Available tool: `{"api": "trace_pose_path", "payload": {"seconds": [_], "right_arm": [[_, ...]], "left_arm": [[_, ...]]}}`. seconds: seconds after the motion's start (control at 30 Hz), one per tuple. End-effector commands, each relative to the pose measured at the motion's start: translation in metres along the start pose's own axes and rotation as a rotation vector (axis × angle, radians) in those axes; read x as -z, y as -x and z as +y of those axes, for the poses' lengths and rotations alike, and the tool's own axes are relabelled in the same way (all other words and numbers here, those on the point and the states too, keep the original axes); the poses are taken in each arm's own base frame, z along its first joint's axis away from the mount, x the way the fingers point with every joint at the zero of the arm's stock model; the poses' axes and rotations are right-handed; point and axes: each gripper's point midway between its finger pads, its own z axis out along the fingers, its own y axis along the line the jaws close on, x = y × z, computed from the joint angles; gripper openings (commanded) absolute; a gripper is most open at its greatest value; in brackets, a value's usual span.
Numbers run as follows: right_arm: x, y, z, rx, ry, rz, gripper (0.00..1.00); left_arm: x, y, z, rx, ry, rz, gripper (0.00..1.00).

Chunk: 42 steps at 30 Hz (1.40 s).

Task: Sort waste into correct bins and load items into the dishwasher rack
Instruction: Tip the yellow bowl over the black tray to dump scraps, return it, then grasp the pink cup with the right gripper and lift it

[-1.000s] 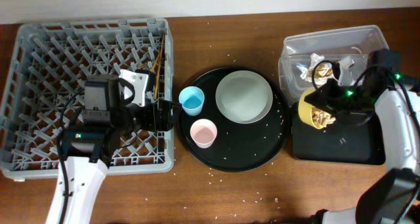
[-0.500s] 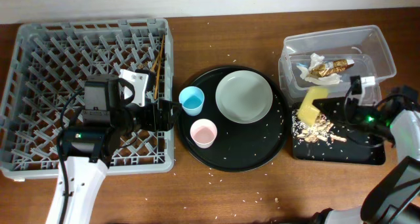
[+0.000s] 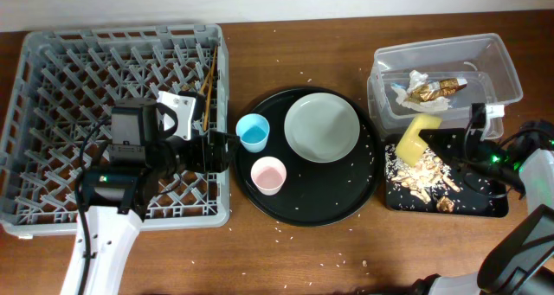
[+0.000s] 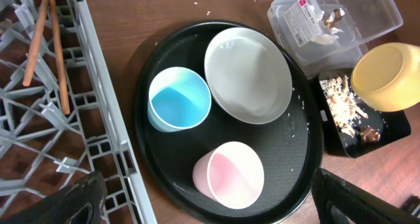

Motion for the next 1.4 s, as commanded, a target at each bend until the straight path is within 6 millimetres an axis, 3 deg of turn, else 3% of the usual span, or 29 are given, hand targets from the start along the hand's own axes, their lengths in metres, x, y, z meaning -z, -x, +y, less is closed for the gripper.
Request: {"api": "trace_pose_path", "payload": {"seconds": [0.0, 0.1, 0.13, 0.17, 0.2, 0.23, 0.27, 0.3, 0.37, 0.47, 0.53, 0.57, 0.73, 0.87, 0.97, 1.07, 1.1, 1.2, 1.27, 1.37], "right_arm": [[-0.007, -0.004, 0.005, 0.005, -0.038, 0.034, 0.04], [-0.007, -0.002, 0.009, 0.019, -0.050, 0.032, 0.04], [-0.007, -0.004, 0.020, 0.023, 0.005, 0.028, 0.04], [-0.006, 0.001, -0.005, 0.054, -0.130, 0.032, 0.04], [-0.004, 0.001, -0.018, -0.135, -0.200, 0.022, 0.04], [-0.009, 0.000, 0.028, 0.062, 0.046, 0.019, 0.04], [-0.012, 0.002, 0.022, 0.116, -0.001, 0.028, 0.04], [-0.010, 0.002, -0.008, -0.080, -0.192, 0.034, 0.04], [-0.015, -0.013, 0.014, 0.012, -0.150, 0.087, 0.04], [-0.032, -0.047, 0.029, 0.179, -0.404, 0.260, 0.04], [-0.057, -0.078, 0.033, 0.248, -0.511, 0.378, 0.04], [-0.075, -0.105, 0.027, 0.281, -0.623, 0.476, 0.04], [-0.123, -0.185, 0.001, 0.542, -0.909, 0.734, 0.04], [-0.148, -0.220, -0.014, 0.630, -0.932, 0.836, 0.04], [-0.156, -0.224, -0.025, 0.621, -0.940, 0.857, 0.09], [-0.159, -0.221, -0.020, 0.658, -0.913, 0.864, 0.41], [-0.161, -0.216, -0.015, 0.666, -0.912, 0.844, 0.43], [-0.168, -0.177, 0.033, 0.677, -0.858, 0.717, 0.50], [-0.178, -0.158, 0.078, 0.653, -0.746, 0.654, 0.53], [-0.198, -0.155, 0.096, 0.672, -0.638, 0.618, 0.53]], "left_arm": [[0.003, 0.004, -0.003, -0.002, -0.014, -0.011, 0.99], [0.003, 0.004, -0.003, -0.002, -0.014, -0.011, 0.99], [0.003, 0.004, -0.003, -0.002, -0.014, -0.011, 0.99], [0.003, 0.004, -0.003, -0.002, -0.014, -0.011, 0.99], [0.003, 0.004, -0.003, -0.002, -0.014, -0.011, 1.00], [0.003, 0.004, -0.003, -0.002, -0.014, -0.011, 0.99], [0.003, 0.004, -0.003, -0.002, -0.014, -0.011, 0.99], [0.003, 0.004, -0.003, -0.002, -0.014, -0.011, 0.99], [0.003, 0.004, -0.003, -0.002, -0.014, -0.011, 0.99], [0.003, 0.004, -0.003, -0.002, -0.014, -0.011, 0.99], [0.003, 0.004, -0.003, -0.002, -0.014, -0.011, 0.99], [0.003, 0.004, -0.003, -0.002, -0.014, -0.011, 0.99], [0.003, 0.004, -0.003, -0.002, -0.014, -0.011, 0.99], [0.003, 0.005, -0.004, -0.004, -0.014, -0.015, 0.99], [0.003, 0.007, -0.004, -0.009, -0.015, -0.024, 0.99], [0.003, 0.008, -0.004, -0.010, -0.016, -0.027, 0.99], [0.003, 0.007, -0.004, -0.009, -0.016, -0.024, 0.99], [0.011, 0.016, 0.001, 0.037, -0.003, -0.056, 0.99], [0.039, 0.044, 0.014, 0.113, 0.021, -0.155, 0.99], [0.060, 0.063, 0.003, 0.109, -0.117, -0.222, 0.99]]}}
